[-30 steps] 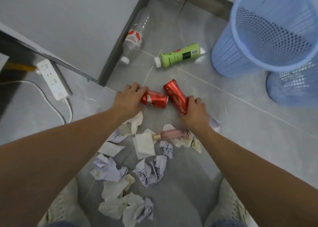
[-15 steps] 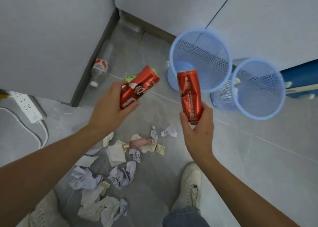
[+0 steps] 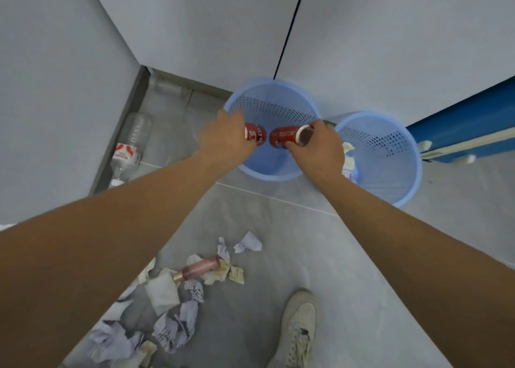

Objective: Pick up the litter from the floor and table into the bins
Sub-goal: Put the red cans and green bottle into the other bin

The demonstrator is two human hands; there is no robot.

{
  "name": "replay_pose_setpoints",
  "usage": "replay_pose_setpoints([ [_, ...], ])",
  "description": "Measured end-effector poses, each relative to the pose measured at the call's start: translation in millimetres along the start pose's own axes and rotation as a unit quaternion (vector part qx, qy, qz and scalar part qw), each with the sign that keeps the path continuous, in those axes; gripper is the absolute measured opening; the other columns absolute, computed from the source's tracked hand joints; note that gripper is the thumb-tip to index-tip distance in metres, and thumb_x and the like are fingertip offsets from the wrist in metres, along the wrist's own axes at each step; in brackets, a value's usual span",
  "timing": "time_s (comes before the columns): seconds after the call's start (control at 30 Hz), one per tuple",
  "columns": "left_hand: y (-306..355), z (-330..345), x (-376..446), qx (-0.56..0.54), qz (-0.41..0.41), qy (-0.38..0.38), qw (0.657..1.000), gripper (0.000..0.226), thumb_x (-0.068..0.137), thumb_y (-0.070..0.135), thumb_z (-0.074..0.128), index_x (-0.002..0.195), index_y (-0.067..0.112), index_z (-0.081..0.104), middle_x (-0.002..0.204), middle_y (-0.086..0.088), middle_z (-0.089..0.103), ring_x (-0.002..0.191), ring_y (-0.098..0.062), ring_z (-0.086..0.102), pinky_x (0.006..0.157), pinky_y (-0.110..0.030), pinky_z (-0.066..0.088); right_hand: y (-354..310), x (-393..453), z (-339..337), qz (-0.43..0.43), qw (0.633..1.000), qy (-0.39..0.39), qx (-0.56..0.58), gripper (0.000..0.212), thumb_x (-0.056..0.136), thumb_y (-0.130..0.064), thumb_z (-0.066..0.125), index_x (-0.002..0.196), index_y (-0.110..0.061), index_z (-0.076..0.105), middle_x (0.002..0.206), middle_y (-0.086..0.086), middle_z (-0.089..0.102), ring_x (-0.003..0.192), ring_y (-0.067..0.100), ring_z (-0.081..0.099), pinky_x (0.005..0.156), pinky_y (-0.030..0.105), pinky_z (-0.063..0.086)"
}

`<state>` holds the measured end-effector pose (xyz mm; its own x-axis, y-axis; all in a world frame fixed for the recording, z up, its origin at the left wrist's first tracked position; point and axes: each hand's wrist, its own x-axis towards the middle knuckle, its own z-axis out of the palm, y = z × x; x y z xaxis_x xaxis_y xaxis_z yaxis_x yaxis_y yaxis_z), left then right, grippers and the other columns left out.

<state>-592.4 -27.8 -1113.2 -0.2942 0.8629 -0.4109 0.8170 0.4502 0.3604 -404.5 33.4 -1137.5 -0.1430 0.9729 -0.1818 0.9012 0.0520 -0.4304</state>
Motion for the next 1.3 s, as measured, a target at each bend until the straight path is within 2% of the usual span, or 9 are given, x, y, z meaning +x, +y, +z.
replay_pose_setpoints([
  [0.13,-5.8,22.1,3.2,0.081,0.031,-0.016,0.996,0.05,0.09,0.043,0.067,0.127,0.012,0.052,0.128,-0.018,0.053,0.11,-0.04,0.059,0.091,-0.046,0.052,2.8,6.5,15.4,-0.028,0.998,-0.028,-0.048,0.058,0.075,-0.049,0.077,0.117,-0.013,0.057,0.118,0.014,0.063,0.115,0.038,0.054,0.09,0.049,0.051],
  [0.37,-10.3,29.5,-13.1,0.086,0.09,0.034,0.992,0.055,0.092,0.034,0.062,0.14,0.014,0.046,0.137,-0.017,0.047,0.121,-0.038,0.052,0.09,-0.049,0.049,7.2,-21.8,16.2,-0.07,0.997,-0.003,-0.033,0.06,0.084,-0.044,0.067,0.135,-0.015,0.055,0.13,0.011,0.061,0.125,0.035,0.048,0.096,0.049,0.045],
  [0.53,-43.2,30.0,-71.3,-0.016,0.109,0.111,0.988,0.044,0.091,0.033,0.059,0.13,0.015,0.05,0.124,-0.011,0.055,0.108,-0.032,0.057,0.077,-0.044,0.051,7.0,-113.1,18.4,-0.139,0.984,0.107,0.042,0.023,0.087,-0.029,0.064,0.104,-0.015,0.059,0.108,0.005,0.06,0.105,0.027,0.054,0.084,0.036,0.045],
  [0.6,-70.2,40.9,-112.6,-0.035,0.086,0.104,0.99,0.035,0.092,0.034,0.057,0.122,0.017,0.053,0.116,-0.007,0.058,0.101,-0.027,0.058,0.071,-0.041,0.05,16.2,-168.5,31.6,-0.127,0.989,0.047,0.053,0.018,0.087,-0.024,0.064,0.102,-0.016,0.058,0.104,0.004,0.059,0.101,0.026,0.054,0.082,0.034,0.045],
  [0.7,-120.0,70.6,-177.5,-0.046,0.02,0.024,0.998,0.026,0.094,0.034,0.056,0.115,0.021,0.053,0.107,-0.003,0.06,0.096,-0.026,0.059,0.071,-0.041,0.052,30.3,-248.5,65.6,-0.084,0.988,-0.122,0.037,0.02,0.089,-0.021,0.067,0.108,-0.015,0.062,0.11,0.005,0.059,0.103,0.028,0.056,0.082,0.038,0.05],
  [0.87,-208.8,136.4,-264.9,-0.03,-0.104,-0.085,0.991,0.029,0.093,0.034,0.059,0.117,0.019,0.054,0.111,-0.006,0.059,0.106,-0.029,0.058,0.078,-0.044,0.053,18.5,-312.6,138.0,-0.136,0.941,-0.308,-0.035,0.032,0.09,-0.018,0.063,0.122,-0.015,0.063,0.13,0.006,0.059,0.118,0.032,0.05,0.09,0.046,0.049],
  [0.97,-259.9,161.6,-296.2,-0.016,-0.14,-0.079,0.987,0.037,0.091,0.028,0.061,0.124,0.014,0.052,0.119,-0.011,0.052,0.113,-0.033,0.049,0.077,-0.047,0.052,-3.3,-314.1,184.5,-0.189,0.937,-0.29,-0.051,0.044,0.083,-0.008,0.063,0.126,-0.015,0.064,0.134,0.011,0.06,0.123,0.038,0.05,0.09,0.048,0.049],
  [1.1,-321.9,173.1,-305.0,0.019,-0.149,-0.021,0.988,0.042,0.089,0.03,0.065,0.127,0.017,0.052,0.12,-0.011,0.052,0.111,-0.033,0.052,0.081,-0.048,0.053,-17.1,-300.5,246.0,-0.216,0.935,-0.249,-0.128,0.046,0.074,-0.017,0.064,0.12,-0.021,0.064,0.12,0.008,0.061,0.113,0.035,0.054,0.088,0.045,0.04],
  [1.3,-346.6,147.8,-212.4,-0.006,-0.077,0.049,0.996,0.05,0.093,0.036,0.063,0.136,0.017,0.048,0.129,-0.013,0.054,0.116,-0.034,0.052,0.089,-0.048,0.052,-10.5,-283.1,283.2,-0.261,0.914,-0.228,-0.212,0.024,0.067,-0.018,0.076,0.09,-0.016,0.068,0.093,0.012,0.063,0.087,0.038,0.062,0.072,0.045,0.047],
])
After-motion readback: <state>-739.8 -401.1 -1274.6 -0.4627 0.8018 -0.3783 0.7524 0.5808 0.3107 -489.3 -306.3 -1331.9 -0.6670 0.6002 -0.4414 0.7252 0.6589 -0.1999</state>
